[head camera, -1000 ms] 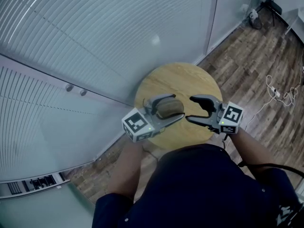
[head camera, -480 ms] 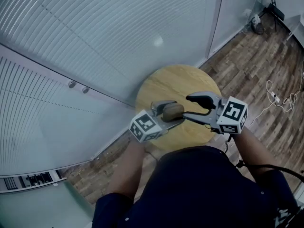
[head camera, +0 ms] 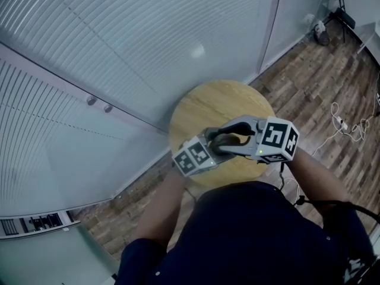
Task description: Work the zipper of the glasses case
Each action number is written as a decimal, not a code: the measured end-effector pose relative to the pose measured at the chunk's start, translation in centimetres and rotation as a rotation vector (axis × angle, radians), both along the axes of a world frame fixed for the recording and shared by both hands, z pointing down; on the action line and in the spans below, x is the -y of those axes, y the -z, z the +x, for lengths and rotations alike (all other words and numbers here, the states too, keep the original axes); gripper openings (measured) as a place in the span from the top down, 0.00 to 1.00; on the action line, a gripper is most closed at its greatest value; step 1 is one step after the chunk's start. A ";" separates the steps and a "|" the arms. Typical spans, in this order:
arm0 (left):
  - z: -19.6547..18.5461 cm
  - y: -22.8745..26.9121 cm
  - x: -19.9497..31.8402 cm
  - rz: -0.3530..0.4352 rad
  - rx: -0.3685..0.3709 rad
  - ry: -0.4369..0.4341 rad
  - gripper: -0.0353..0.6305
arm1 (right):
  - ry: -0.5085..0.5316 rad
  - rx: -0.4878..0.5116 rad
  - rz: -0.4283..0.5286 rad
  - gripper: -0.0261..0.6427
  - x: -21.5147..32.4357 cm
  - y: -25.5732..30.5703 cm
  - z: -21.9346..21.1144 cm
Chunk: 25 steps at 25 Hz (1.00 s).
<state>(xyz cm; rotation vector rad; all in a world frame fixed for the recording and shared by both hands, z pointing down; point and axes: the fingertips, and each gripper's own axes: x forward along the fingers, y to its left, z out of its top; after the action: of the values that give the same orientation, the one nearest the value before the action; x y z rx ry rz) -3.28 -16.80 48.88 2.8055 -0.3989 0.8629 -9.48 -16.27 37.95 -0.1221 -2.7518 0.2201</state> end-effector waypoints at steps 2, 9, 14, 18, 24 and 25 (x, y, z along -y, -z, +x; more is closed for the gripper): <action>0.2 -0.3 -0.1 0.003 0.036 -0.019 0.48 | 0.028 -0.035 -0.006 0.71 -0.1 -0.4 -0.1; -0.3 -2.3 -0.9 0.026 0.175 -0.067 0.48 | 0.146 -0.163 -0.068 0.77 -1.2 -2.5 -0.7; -0.6 -2.7 -1.1 0.061 0.253 -0.091 0.48 | 0.171 -0.174 -0.155 0.80 -1.8 -3.1 -0.9; -0.4 -2.3 -1.4 0.051 0.237 -0.085 0.48 | 0.164 -0.121 -0.153 0.85 -2.1 -2.4 -0.8; -0.3 -2.5 -1.5 0.064 0.261 -0.099 0.48 | 0.136 -0.047 -0.182 0.91 -2.0 -1.9 -0.2; -0.2 -2.4 -1.6 0.049 0.241 -0.099 0.48 | 0.128 -0.031 -0.179 0.91 -1.9 -1.7 -0.2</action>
<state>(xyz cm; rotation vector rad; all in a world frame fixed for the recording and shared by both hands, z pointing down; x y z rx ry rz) -3.44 -15.23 51.24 2.7930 -0.3210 1.2358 -9.63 -14.41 39.63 -0.3388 -2.6777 0.4290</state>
